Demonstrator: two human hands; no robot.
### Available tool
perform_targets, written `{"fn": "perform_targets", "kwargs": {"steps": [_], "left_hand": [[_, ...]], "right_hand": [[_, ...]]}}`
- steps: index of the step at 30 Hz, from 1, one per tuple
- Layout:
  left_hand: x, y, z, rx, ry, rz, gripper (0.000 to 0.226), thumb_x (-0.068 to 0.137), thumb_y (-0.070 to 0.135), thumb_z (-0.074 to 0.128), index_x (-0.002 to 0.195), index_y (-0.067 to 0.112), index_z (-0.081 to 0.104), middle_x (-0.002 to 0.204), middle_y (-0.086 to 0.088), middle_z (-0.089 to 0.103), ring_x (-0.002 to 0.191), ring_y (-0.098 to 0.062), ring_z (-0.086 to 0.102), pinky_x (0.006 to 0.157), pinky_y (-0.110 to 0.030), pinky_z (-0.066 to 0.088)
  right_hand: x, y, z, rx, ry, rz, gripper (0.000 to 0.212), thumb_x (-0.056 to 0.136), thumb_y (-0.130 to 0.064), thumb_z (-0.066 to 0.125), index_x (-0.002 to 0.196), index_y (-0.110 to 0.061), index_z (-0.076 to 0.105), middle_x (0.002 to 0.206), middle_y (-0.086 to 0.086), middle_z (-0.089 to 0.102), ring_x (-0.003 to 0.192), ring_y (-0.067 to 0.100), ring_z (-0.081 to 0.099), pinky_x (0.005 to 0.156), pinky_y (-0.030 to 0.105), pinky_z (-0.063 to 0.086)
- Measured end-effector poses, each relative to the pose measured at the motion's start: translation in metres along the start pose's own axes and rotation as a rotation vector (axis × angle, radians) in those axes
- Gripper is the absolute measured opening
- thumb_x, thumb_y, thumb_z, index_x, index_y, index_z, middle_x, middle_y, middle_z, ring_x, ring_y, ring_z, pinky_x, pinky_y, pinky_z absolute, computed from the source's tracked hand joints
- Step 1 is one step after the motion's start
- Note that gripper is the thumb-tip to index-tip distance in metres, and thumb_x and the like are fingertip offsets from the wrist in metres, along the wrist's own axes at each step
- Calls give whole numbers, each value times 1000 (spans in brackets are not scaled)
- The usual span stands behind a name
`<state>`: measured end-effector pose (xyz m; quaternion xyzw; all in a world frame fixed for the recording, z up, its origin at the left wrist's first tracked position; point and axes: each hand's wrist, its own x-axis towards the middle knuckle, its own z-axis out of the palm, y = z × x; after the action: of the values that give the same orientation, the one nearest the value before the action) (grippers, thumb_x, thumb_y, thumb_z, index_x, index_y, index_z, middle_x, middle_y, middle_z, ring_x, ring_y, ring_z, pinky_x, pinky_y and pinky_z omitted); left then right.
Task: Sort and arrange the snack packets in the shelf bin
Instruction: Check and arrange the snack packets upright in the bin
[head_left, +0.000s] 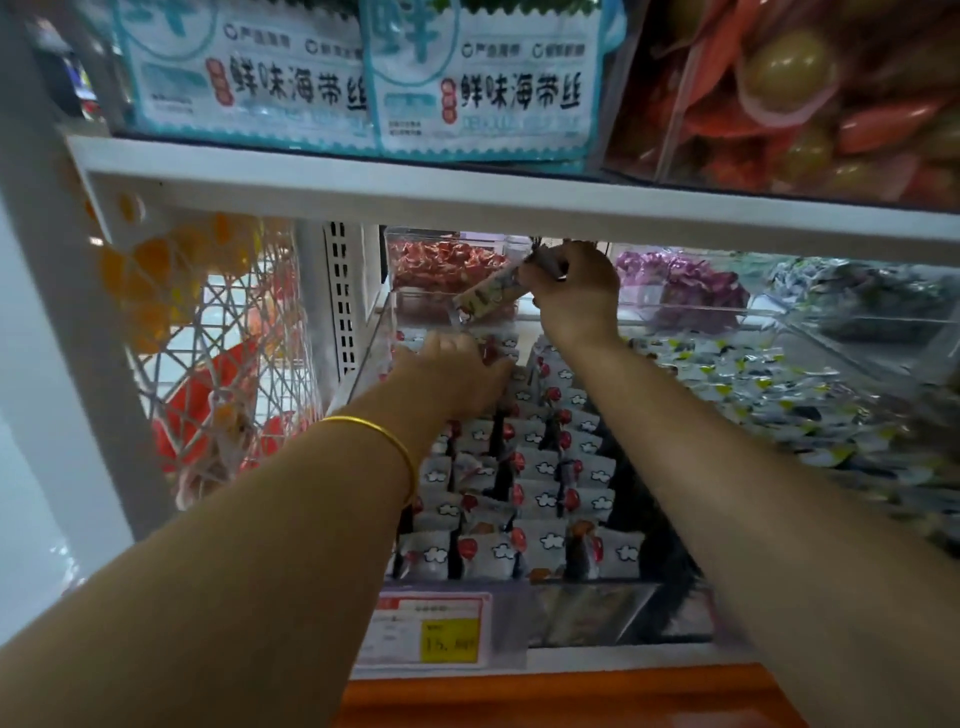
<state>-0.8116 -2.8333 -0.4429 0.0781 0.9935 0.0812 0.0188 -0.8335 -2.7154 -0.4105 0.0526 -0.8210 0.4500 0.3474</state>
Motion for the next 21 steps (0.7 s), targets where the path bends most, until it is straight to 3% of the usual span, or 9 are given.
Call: {"fn": "perform_targets", "kwargs": {"steps": [3,6,8,11,12,14,15,19,21], "left_hand": [[6,-5,3,-49,-38,-15,80,90,66,19,146,9,18,152,-17,23,140,-30,20,112,-52,22],[5,-7,0,-28,-55,-49,81,88,69,16,143,11,25,146,-20,33,135,-34,31,112,-53,20],[-1,-9,-1,4,-52,-50,80,88,70,14,144,13,23,146,-20,35,135,-35,31,113,-53,14],[-12,-8,-2,67,-50,-44,82,87,71,9,148,15,14,151,-18,28,140,-32,23,115,-52,5],[-16,-7,-2,86,-55,-39,82,87,71,8,149,16,11,152,-18,25,141,-32,20,115,-52,3],[-24,-5,-3,106,-80,-42,82,87,70,8,150,17,7,155,-17,17,144,-30,11,115,-51,-3],[-27,-5,-4,114,-95,-47,82,87,70,8,150,17,4,156,-15,12,145,-29,6,115,-51,-5],[-37,-4,-8,157,-122,-24,80,90,66,5,149,14,-4,157,-13,4,145,-26,-4,115,-50,-8],[-44,-5,-11,208,-116,11,76,91,62,4,150,15,-3,158,-11,2,145,-25,-7,115,-51,-7]], "right_hand": [[2,-1,2,-43,3,-22,18,87,-13,62,94,4,61,76,1,49,74,15,47,50,1,30],[2,-5,6,-27,-46,-35,7,87,-10,61,91,-6,58,66,-5,41,59,2,38,52,0,32],[3,-8,9,-2,-71,-37,13,87,-9,59,99,-2,60,74,-1,49,60,-5,39,51,2,32],[8,-12,15,-110,-136,-57,20,88,-12,59,105,-1,61,99,9,62,86,14,56,65,12,34],[9,-14,17,-147,-171,-72,18,88,-13,60,102,-3,63,99,8,62,89,17,56,66,13,35],[12,-16,23,-233,-264,-111,8,87,-14,61,86,-6,61,84,3,57,79,17,52,54,10,32],[12,-18,26,-292,-298,-139,13,87,-14,62,76,-9,56,77,1,52,75,16,48,51,12,30],[6,-18,46,-413,-417,-221,18,86,-14,63,70,-10,54,86,3,50,78,17,52,65,20,39],[0,-11,57,-503,-522,-271,13,89,-18,59,81,-8,61,92,5,60,89,18,56,81,27,44]]}}
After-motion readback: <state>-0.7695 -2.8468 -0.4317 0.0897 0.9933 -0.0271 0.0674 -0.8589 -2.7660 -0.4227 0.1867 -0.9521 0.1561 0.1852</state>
